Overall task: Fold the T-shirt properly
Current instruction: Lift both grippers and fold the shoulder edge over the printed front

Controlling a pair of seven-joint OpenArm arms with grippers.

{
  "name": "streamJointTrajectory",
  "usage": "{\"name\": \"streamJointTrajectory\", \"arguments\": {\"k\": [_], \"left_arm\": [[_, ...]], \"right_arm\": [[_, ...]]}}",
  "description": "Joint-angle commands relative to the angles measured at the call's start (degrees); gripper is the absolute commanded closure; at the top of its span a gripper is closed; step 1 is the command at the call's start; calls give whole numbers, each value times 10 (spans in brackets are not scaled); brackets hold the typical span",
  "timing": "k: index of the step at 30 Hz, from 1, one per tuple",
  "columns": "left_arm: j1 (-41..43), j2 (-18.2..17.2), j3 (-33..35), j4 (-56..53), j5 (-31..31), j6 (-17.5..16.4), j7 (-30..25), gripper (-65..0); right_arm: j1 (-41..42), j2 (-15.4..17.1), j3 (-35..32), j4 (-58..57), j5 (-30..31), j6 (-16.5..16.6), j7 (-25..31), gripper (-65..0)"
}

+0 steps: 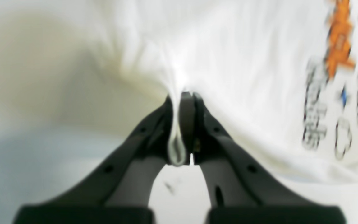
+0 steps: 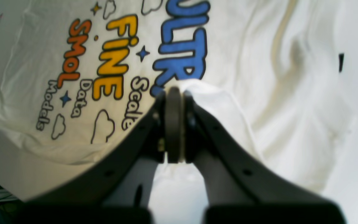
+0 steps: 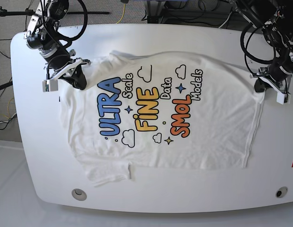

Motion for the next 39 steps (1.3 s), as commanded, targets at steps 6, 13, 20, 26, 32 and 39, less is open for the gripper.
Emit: {"name": "streamJointTrajectory", "arguments": {"k": [6, 13, 20, 26, 32, 39], "left_arm": [[-37, -9, -2, 33, -10, -1, 10, -8], [-56, -10, -2, 31, -9, -1, 9, -8], [-60, -8, 0, 31, -8, -1, 5, -8], [-60, 2, 2, 31, -8, -1, -34, -8], [-60, 1, 28, 31, -8, -1, -69, -8], [-60, 0, 53, 31, -8, -1, -111, -9]], "right_arm": [[30, 6, 4, 9, 7, 1, 15, 0], [53, 6, 4, 8, 6, 1, 15, 0], [83, 7, 4, -28, 5, 1, 15, 0], [108, 17, 4, -62, 5, 1, 15, 0], [135, 29, 4, -84, 5, 1, 15, 0], [149, 51, 4, -97, 5, 1, 15, 0]]}}
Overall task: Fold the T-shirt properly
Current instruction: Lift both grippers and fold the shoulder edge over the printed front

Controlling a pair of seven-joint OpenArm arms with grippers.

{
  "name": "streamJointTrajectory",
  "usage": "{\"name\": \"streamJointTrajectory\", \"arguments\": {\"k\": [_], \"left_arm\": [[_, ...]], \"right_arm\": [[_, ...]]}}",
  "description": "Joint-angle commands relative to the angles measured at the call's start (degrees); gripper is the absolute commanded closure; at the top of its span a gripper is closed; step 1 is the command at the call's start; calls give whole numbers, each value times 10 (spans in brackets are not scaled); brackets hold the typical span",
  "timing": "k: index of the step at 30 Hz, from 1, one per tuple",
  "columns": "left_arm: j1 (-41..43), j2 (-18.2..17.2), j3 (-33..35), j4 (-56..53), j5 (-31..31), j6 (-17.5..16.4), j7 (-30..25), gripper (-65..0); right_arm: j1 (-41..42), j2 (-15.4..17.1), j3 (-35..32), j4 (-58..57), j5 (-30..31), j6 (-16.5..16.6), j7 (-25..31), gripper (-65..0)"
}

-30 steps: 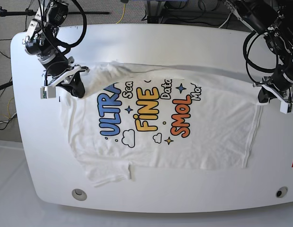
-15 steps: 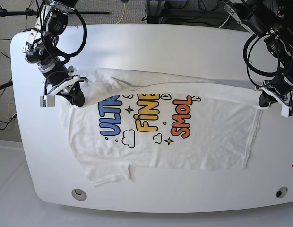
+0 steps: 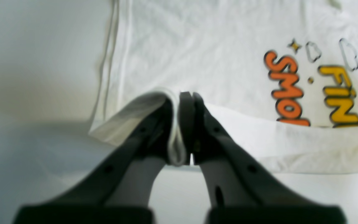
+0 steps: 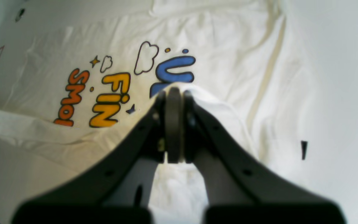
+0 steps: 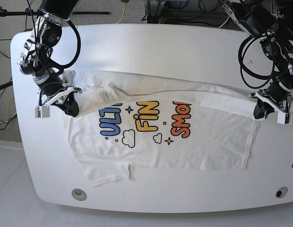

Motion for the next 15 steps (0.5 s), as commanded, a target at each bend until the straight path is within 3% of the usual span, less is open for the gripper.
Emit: {"name": "streamJointTrajectory", "arguments": {"k": [1, 9, 15], "left_arm": [[-9, -9, 13, 9, -9, -1, -32, -9], [-5, -9, 54, -10, 35, 64, -82, -9], [-9, -9, 58, -26, 97, 81, -84, -9]], "right_arm": [[10, 12, 3, -1, 9, 3, 15, 0], [16, 13, 3, -32, 9, 3, 15, 0], [18, 13, 3, -52, 8, 3, 17, 0]]}}
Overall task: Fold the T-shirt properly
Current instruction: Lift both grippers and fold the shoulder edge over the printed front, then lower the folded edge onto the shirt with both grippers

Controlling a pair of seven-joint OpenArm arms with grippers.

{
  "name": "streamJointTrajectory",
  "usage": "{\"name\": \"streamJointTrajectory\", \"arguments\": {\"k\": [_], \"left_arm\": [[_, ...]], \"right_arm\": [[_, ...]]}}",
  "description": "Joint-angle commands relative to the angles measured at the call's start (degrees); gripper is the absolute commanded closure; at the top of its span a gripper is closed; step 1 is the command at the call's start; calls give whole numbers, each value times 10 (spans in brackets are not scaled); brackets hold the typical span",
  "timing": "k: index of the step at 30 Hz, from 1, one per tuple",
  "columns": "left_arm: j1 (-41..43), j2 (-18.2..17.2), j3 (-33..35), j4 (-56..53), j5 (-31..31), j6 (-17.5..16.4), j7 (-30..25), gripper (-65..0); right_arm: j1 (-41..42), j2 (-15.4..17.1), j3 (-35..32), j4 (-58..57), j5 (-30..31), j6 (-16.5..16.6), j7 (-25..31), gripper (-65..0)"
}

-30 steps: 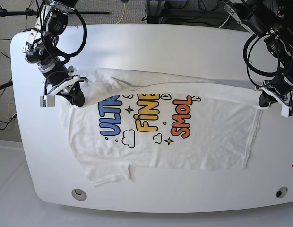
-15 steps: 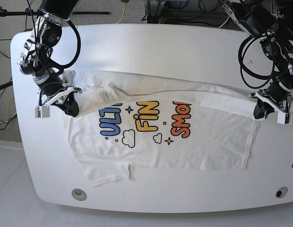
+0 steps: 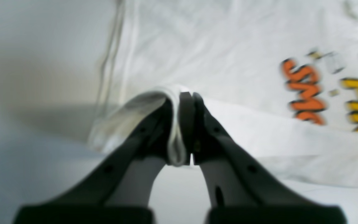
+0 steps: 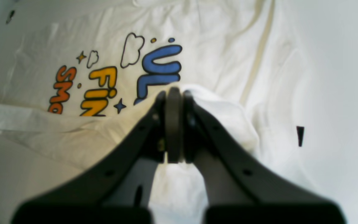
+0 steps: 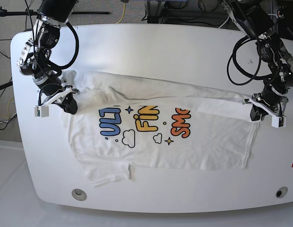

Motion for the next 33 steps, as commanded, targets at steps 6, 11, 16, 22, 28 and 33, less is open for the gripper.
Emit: {"name": "streamJointTrajectory", "arguments": {"k": [6, 11, 16, 22, 28, 33], "left_arm": [[-15, -8, -2, 5, 49, -1, -54, -9], [-15, -8, -3, 4, 92, -4, -100, -9], [-17, -8, -3, -9, 116, -4, -108, -9], [-17, -19, -5, -39, 116, -4, -109, -9], [-15, -20, -5, -71, 116, -4, -131, -9], [-14, -20, -5, -96, 117, -4, -171, -9]], "right_arm": [[17, 13, 2, -15, 10, 3, 19, 0], [29, 15, 2, -40, 10, 3, 19, 0], [40, 26, 2, -64, 10, 3, 19, 0], [45, 27, 2, -79, 10, 3, 19, 0], [46, 26, 0, -82, 10, 3, 19, 0], [46, 26, -1, -81, 10, 3, 19, 0]]}}
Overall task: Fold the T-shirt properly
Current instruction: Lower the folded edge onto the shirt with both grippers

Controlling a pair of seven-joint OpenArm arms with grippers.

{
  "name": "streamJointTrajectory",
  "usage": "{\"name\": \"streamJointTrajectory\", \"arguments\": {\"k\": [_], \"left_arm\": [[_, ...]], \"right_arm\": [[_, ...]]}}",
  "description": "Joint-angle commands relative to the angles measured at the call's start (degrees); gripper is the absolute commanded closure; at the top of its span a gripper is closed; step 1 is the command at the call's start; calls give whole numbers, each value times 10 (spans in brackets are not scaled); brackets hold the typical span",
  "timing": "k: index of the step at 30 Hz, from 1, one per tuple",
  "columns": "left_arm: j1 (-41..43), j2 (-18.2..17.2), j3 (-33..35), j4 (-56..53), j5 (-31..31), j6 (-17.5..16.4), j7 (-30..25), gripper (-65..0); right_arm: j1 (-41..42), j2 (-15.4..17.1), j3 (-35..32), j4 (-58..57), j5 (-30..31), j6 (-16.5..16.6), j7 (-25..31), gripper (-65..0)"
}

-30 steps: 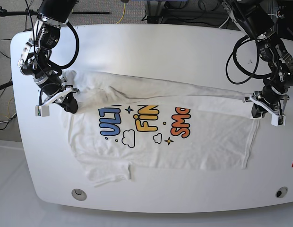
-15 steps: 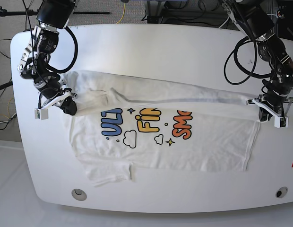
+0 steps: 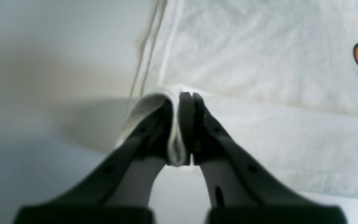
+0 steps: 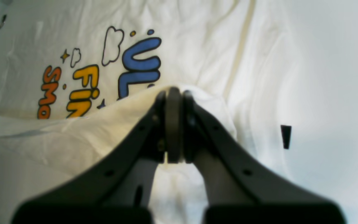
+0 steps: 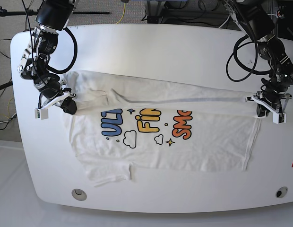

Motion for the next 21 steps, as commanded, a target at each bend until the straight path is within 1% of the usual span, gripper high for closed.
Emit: {"name": "streamJointTrajectory", "arguments": {"k": [1, 4, 6, 10, 18, 21], "left_arm": [[-9, -8, -1, -9, -7, 1, -29, -9], [-9, -10, -1, -30, -7, 1, -40, -9], [-9, -18, -1, -43, -7, 1, -43, -9], [-12, -25, -1, -67, -8, 1, -49, -9], [-10, -25, 1, -82, -8, 1, -101, -9], [-10, -25, 2, -82, -7, 1, -111, -9]], "right_arm": [[9, 9, 1, 10, 8, 3, 15, 0], [9, 9, 1, 10, 8, 3, 15, 0], [8, 9, 1, 9, 8, 3, 15, 0], [8, 9, 1, 9, 8, 3, 15, 0], [7, 8, 0, 9, 8, 3, 15, 0], [7, 8, 0, 9, 8, 3, 15, 0]]}}
